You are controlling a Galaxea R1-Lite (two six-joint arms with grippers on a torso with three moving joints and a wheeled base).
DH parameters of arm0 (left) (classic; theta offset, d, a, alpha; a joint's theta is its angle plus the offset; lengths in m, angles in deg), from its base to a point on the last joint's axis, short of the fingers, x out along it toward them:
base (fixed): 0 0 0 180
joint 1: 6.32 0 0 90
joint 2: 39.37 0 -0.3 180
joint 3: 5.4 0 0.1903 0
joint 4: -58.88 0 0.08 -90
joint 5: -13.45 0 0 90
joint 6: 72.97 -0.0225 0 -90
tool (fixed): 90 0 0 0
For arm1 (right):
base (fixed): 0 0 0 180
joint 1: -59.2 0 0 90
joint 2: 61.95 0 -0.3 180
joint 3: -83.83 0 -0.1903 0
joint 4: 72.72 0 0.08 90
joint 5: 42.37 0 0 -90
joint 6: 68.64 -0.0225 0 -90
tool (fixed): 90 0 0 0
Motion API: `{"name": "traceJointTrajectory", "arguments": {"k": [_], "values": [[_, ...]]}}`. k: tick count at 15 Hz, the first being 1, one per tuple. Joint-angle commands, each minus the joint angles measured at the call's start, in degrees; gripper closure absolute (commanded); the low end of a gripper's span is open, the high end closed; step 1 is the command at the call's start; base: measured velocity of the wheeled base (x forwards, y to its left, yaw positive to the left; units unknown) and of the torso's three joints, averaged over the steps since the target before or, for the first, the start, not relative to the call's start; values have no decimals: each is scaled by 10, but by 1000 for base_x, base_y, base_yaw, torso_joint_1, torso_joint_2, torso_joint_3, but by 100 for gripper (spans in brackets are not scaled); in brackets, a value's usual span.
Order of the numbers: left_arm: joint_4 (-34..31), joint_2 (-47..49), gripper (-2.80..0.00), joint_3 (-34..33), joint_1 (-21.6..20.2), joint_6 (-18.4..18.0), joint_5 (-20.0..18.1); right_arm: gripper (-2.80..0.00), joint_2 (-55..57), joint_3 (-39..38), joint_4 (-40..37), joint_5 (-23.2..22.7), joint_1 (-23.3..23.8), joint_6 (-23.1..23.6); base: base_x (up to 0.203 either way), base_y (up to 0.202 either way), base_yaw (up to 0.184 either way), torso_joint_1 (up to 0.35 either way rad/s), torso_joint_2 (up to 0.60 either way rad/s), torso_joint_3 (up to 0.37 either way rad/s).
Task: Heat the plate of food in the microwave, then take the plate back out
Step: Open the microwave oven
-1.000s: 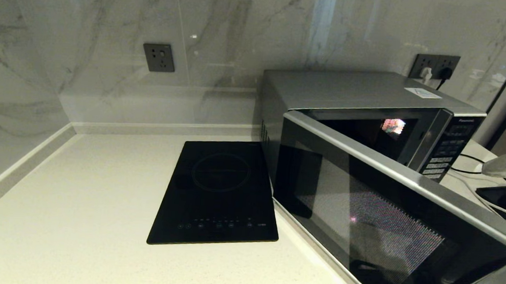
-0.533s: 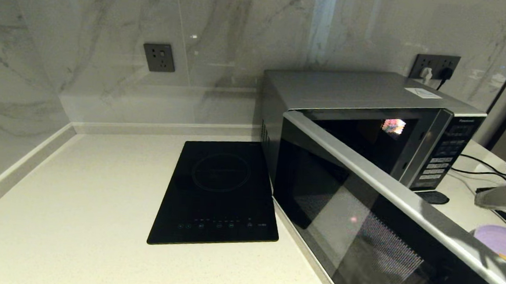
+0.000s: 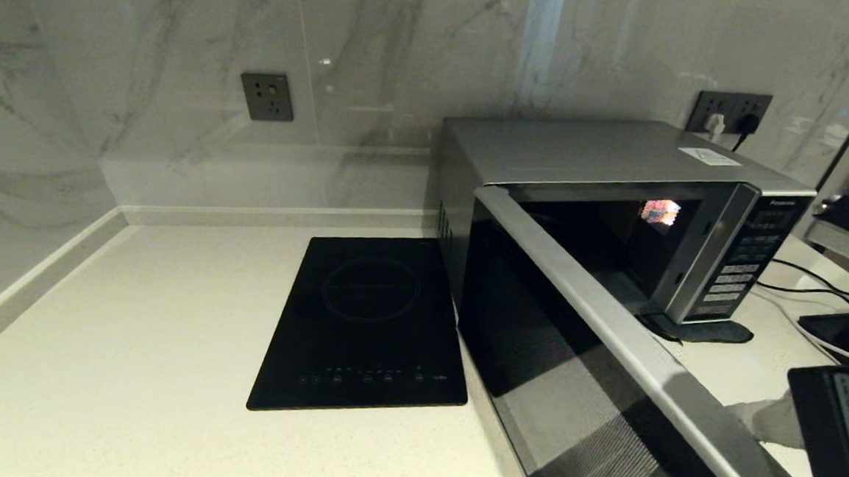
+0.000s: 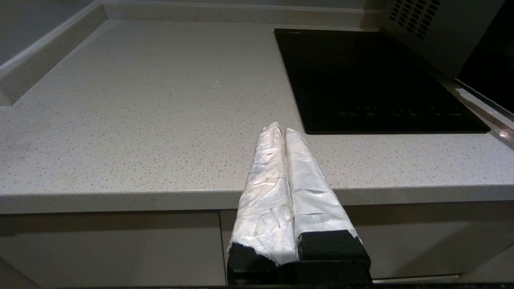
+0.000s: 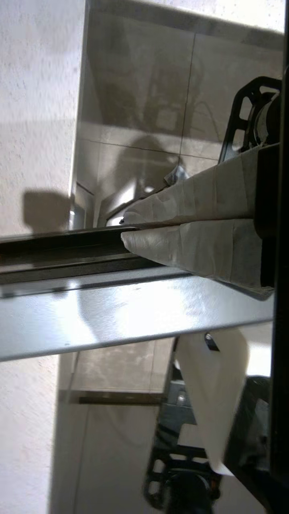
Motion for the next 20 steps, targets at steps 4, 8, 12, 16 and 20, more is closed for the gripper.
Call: {"name": "traceJointTrajectory", "arguments": {"k": [4,8,12,16,20], "values": [[0,1,0,0,0,1,0,0,11,1,-3,12,-21,-5,0,0,0,0,0,0],[0,1,0,0,0,1,0,0,10,2,-3,14,-22,-13,0,0,0,0,0,0],[0,1,0,0,0,1,0,0,9,3,-1,14,-23,-13,0,0,0,0,0,0],[0,1,0,0,0,1,0,0,6,0,-1,28,-33,-19,0,0,0,0,0,0],[0,1,0,0,0,1,0,0,5,-22,-1,76,-2,-62,0,0,0,0,0,0]]}}
